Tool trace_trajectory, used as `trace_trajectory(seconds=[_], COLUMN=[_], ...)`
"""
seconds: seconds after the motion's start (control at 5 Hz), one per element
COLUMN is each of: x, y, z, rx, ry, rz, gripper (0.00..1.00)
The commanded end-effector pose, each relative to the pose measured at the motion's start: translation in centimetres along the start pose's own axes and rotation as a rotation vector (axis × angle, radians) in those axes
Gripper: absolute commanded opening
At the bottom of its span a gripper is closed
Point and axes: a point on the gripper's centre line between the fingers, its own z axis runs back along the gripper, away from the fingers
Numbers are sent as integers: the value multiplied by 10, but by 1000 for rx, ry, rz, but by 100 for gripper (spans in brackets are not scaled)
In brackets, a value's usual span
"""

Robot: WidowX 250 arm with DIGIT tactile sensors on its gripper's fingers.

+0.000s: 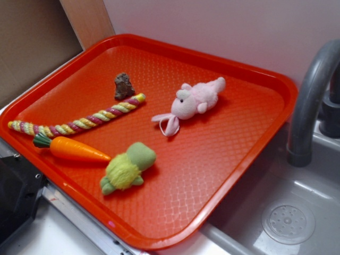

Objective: Grab the rock.

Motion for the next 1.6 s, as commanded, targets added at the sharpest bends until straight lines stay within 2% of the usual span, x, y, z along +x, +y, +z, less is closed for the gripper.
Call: trace_trajectory(seconds=[0.0,0.2,0.4,0.6,0.8,1.0,1.2,1.4], x=[0,14,35,67,98,126,148,157], y=[0,4,18,40,56,65,64,57], z=[0,-14,-34,-63,-91,-113,-137,-158], rx=[0,-35,-45,-17,37,45,38,38], ry=[0,-21,-70,-99,-99,-82,-50,-2], rz=[0,-132,-286,-384,-414,-424,-481,-538], gripper=[100,100,100,100,100,100,100,100])
